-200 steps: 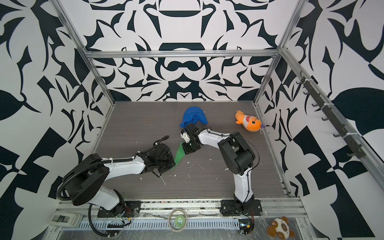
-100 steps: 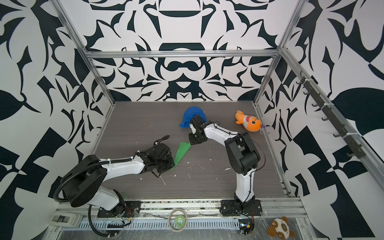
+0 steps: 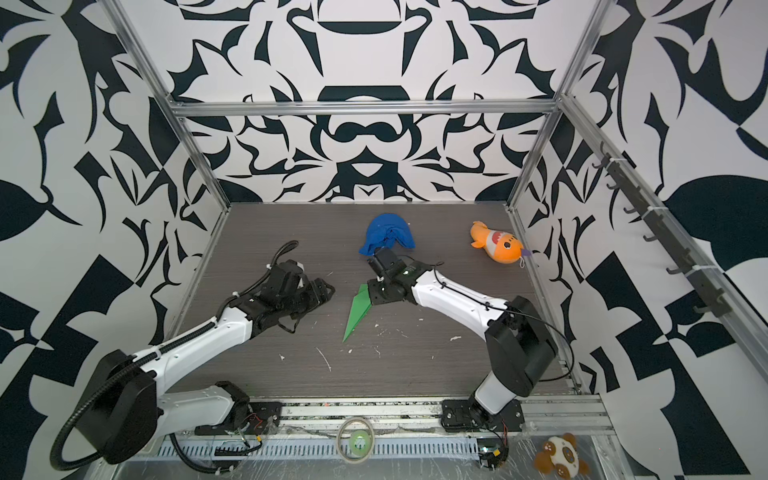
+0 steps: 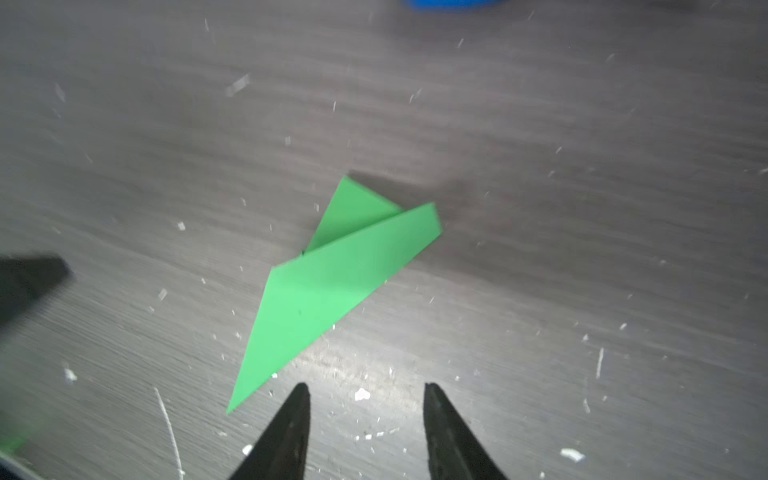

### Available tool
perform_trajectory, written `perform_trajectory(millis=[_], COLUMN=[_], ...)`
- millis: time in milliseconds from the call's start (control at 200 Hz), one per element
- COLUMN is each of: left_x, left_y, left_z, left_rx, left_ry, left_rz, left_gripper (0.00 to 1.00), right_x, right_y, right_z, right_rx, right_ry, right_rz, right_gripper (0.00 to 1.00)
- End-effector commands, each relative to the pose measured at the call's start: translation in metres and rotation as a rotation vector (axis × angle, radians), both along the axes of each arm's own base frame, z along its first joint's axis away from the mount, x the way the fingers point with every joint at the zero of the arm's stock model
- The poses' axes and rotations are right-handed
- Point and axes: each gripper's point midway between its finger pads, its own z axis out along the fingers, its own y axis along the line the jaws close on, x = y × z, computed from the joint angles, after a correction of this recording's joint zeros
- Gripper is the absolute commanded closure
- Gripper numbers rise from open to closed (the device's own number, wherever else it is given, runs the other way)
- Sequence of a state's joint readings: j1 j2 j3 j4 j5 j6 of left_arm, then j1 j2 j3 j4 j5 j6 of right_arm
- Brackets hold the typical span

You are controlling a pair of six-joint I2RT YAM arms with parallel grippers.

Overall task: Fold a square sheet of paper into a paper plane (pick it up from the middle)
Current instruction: 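Open both grippers and draw the left gripper back from the plane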

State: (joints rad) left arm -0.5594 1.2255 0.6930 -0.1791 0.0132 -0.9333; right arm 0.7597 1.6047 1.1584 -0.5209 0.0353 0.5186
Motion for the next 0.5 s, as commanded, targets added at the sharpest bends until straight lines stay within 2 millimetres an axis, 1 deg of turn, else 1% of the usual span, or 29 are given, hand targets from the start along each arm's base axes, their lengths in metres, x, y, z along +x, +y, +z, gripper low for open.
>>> perform_trajectory(millis=[0, 45, 80, 115, 165, 245, 305, 405, 495], left_x=[-0.010, -0.008, -0.007, -0.008, -0.008, -0.009, -0.010, -0.013, -0.015], left_y=[0.035, 0.047, 0.055, 0.064, 0.076, 0.091, 0.098, 0.107, 0.114], left_z=[-0.020, -0.021, -0.022, -0.025, -0.027, -0.029, -0.029, -0.030, -0.031], left_rx=[0.139, 0.171, 0.191, 0.208, 0.221, 0.230, 0.229, 0.219, 0.217], left_ry=[0.026, 0.025, 0.018, 0.021, 0.028, 0.032, 0.030, 0.029, 0.034], left_rz=[-0.001, 0.020, 0.027, 0.043, 0.065, 0.090, 0.098, 0.114, 0.127], left_gripper=[0.14, 0.08, 0.04, 0.00, 0.01, 0.00, 0.00, 0.00, 0.00], right_x=[0.001, -0.002, 0.001, -0.001, -0.002, 0.000, 0.004, 0.010, 0.014], right_y=[0.008, 0.020, 0.023, 0.033, 0.047, 0.060, 0.064, 0.064, 0.064], right_z=[-0.002, -0.005, -0.006, -0.007, -0.010, -0.013, -0.015, -0.016, -0.019], right_rx=[-0.071, -0.080, -0.115, -0.122, -0.137, -0.179, -0.229, -0.311, -0.343], right_ry=[-0.021, -0.015, -0.042, -0.048, -0.061, -0.083, -0.106, -0.134, -0.142], right_rz=[-0.095, -0.094, -0.120, -0.117, -0.106, -0.117, -0.145, -0.203, -0.243], right_gripper=[0.48, 0.46, 0.46, 0.46, 0.46, 0.45, 0.45, 0.45, 0.46])
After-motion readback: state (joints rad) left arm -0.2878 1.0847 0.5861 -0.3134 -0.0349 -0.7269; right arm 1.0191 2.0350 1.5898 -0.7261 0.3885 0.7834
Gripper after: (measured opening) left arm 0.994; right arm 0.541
